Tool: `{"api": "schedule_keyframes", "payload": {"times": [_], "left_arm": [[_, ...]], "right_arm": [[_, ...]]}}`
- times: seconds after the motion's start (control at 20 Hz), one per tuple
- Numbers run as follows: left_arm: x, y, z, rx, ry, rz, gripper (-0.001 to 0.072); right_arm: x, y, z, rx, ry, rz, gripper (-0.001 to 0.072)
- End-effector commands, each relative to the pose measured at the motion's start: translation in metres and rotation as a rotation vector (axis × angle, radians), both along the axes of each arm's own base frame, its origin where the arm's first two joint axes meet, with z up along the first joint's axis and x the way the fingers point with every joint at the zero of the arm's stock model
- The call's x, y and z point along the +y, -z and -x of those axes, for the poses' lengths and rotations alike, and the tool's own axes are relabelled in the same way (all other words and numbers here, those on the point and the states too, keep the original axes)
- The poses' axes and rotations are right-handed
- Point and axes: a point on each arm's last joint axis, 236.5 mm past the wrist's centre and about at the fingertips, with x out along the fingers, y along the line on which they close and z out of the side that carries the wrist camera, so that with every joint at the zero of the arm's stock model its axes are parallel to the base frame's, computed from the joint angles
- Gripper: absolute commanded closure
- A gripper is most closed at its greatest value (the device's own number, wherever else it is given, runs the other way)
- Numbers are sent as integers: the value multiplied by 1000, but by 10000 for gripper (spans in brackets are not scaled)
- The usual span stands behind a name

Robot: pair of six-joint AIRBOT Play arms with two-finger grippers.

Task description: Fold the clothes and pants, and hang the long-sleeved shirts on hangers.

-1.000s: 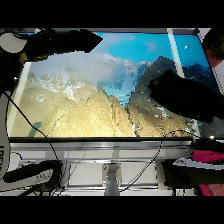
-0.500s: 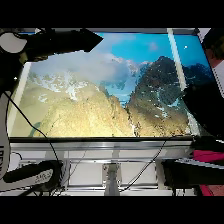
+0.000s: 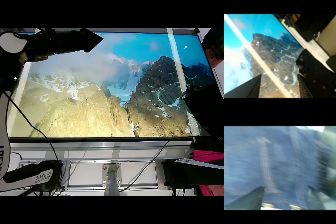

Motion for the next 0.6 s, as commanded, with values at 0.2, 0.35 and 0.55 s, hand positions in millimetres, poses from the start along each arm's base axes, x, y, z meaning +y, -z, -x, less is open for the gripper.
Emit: {"api": "schedule_keyframes", "payload": {"times": [0.2,0.35,0.55], "left_arm": [[28,-3,-14,3,-66,8,641],[59,-20,-11,-19,-114,6,701],[92,-56,28,-82,-128,-24,701]], "right_arm": [[146,-135,-212,-699,-567,-92,691],[280,-167,-259,-803,-949,-199,694],[448,-218,-272,-859,-1372,-242,694]]}}
